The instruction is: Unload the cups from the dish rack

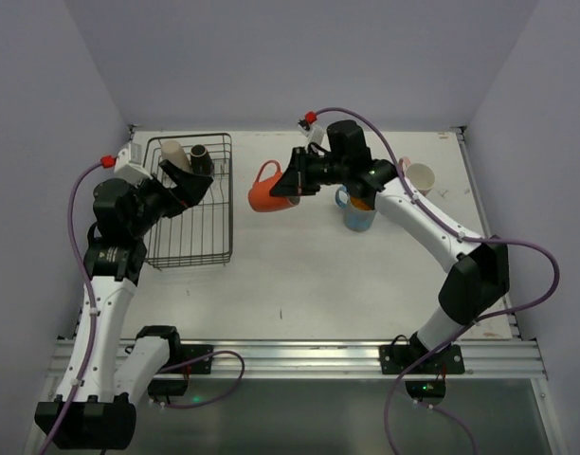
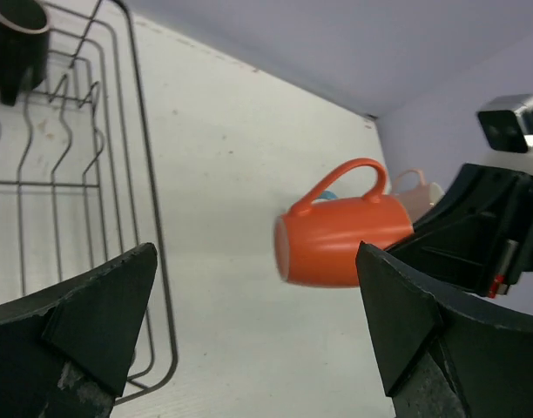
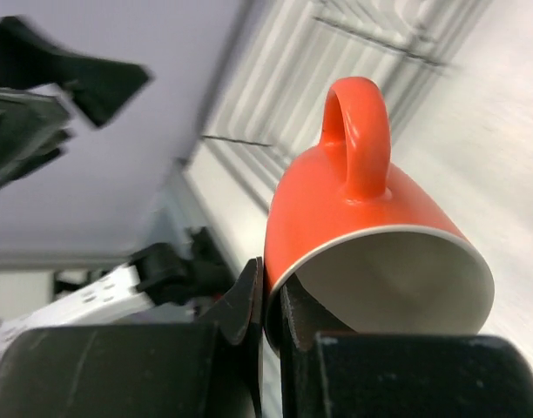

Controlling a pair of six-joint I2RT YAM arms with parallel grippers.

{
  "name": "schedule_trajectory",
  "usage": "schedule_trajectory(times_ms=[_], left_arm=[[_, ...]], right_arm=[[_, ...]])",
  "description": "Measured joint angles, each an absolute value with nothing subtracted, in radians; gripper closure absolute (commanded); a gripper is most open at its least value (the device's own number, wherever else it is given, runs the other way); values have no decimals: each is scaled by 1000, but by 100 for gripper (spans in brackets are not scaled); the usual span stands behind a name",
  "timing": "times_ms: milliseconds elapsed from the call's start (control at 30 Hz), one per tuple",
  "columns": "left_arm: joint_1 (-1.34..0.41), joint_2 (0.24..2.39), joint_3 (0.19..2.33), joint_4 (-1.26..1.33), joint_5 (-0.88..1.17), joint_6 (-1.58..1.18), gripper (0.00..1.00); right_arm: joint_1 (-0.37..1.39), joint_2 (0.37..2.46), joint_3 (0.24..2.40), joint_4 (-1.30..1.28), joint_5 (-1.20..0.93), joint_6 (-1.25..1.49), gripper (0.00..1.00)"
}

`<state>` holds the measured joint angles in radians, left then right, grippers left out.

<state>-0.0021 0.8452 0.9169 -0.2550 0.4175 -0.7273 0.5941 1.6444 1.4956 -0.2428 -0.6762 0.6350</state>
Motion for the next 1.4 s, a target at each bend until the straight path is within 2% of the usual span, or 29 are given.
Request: schedule_trajectory(times_ms=[233, 467, 700, 967, 1400], left_arm=[[-2, 883, 919, -387, 289, -691, 0], [-2, 920, 938, -427, 216, -655, 1], [-2, 1133, 1105, -499, 120, -564, 2], [-2, 1267, 1166, -542, 32, -499, 2], [-2, 1320, 1211, -556, -13, -459, 2]], right_arm=[[589, 1663, 1590, -604, -324, 435, 100], [591, 1766, 1668, -765, -109, 353, 100], [619, 1860, 1685, -850, 8, 324, 100], [655, 1927, 1723, -905, 97, 292, 100], [655, 1989, 1730, -944, 163, 249, 100]])
